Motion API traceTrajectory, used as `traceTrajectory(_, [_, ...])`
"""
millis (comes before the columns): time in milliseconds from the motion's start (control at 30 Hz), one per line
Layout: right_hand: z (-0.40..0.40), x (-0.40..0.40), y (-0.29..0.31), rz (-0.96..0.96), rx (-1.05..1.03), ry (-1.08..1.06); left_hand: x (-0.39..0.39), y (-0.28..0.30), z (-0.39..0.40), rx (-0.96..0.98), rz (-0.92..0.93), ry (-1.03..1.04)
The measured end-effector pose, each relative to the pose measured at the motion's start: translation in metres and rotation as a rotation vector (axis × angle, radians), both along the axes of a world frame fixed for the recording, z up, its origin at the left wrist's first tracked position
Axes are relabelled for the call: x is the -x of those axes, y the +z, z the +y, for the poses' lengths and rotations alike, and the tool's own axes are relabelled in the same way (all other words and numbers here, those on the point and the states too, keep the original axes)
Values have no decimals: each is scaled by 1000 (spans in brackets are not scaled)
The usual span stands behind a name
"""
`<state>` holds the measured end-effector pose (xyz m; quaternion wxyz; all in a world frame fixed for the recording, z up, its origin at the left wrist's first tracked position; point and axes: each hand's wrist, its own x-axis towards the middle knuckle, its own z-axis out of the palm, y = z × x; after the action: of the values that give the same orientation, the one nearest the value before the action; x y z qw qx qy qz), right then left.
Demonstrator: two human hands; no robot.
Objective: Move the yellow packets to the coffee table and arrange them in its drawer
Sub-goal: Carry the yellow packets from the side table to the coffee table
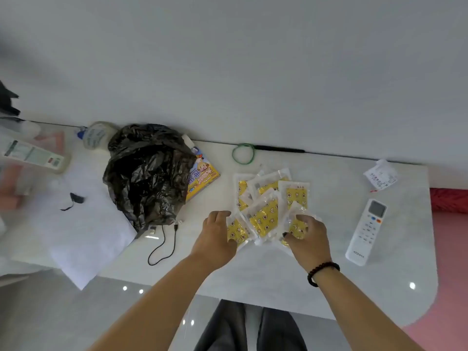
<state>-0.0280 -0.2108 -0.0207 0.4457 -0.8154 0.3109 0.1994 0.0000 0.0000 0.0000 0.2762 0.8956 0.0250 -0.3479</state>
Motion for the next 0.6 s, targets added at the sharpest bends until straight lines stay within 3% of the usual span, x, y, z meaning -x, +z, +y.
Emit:
traceTrajectory(100, [-8, 0, -28, -66, 225, 80, 4, -24, -5, -85, -97, 31])
traceTrajectory(300, [-20, 1, -56, -11, 378, 193, 14, -52, -6, -263, -96, 49])
traceTrajectory(600, [-35, -8, -42, 93, 370, 174, 25, -37, -7, -121, 62, 274])
